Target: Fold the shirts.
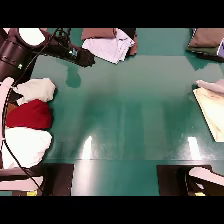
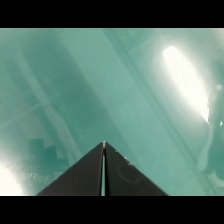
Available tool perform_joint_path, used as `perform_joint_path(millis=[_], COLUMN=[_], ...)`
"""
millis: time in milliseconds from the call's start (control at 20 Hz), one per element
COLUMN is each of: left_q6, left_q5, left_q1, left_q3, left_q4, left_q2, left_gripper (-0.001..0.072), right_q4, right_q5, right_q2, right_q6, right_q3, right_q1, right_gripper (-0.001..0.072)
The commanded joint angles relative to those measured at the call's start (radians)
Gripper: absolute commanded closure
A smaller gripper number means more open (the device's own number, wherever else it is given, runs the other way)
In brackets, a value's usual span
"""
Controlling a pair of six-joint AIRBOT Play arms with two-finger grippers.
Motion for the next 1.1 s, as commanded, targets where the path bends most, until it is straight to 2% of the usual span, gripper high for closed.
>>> perform_joint_path(millis=[0, 100, 200, 250, 500, 550, 600, 650, 850, 1050], left_q6=[0.004, 0.003, 0.003, 0.003, 0.003, 0.003, 0.003, 0.003, 0.003, 0.003], left_q5=[-0.002, -0.002, -0.002, -0.002, -0.021, -0.019, -0.018, -0.018, -0.018, -0.018], left_q1=[0.0, 0.0, 0.0, 0.0, 0.0, 0.0, 0.0, 0.0, 0.0, 0.0], left_q3=[0.0, 0.0, 0.0, 0.0, 0.0, 0.0, 0.0, 0.0, 0.0, 0.0], left_q4=[0.002, 0.002, 0.002, 0.001, 0.001, 0.0, 0.0, 0.0, -0.001, -0.001], left_q2=[0.0, 0.0, 0.0, 0.0, 0.001, 0.001, 0.001, 0.001, 0.001, 0.001], left_gripper=[0.0681, 0.0681, 0.0681, 0.0681, 0.0681, 0.0681, 0.0681, 0.0681, 0.0681, 0.0681], right_q4=[-0.213, -0.273, -0.211, -0.171, 0.039, 0.048, 0.048, 0.048, 0.043, 0.043], right_q5=[0.031, 0.029, 0.023, 0.014, 0.018, 0.011, 0.003, -0.005, -0.072, -0.115], right_q2=[0.103, 0.134, 0.152, 0.161, 0.165, 0.165, 0.166, 0.165, 0.165, 0.165], right_q6=[0.001, 0.004, 0.024, 0.024, 0.024, 0.024, 0.024, 0.023, 0.017, 0.017], right_q3=[-0.212, -0.289, -0.319, -0.327, -0.33, -0.328, -0.328, -0.328, -0.328, -0.328], right_q1=[-0.092, -0.145, -0.157, -0.14, 0.159, 0.239, 0.314, 0.39, 0.621, 0.727], right_gripper=[0.0148, 0.0124, 0.0206, 0.0206, 0.0209, 0.0302, 0.0476, 0.0691, 0.07, 0.0699])
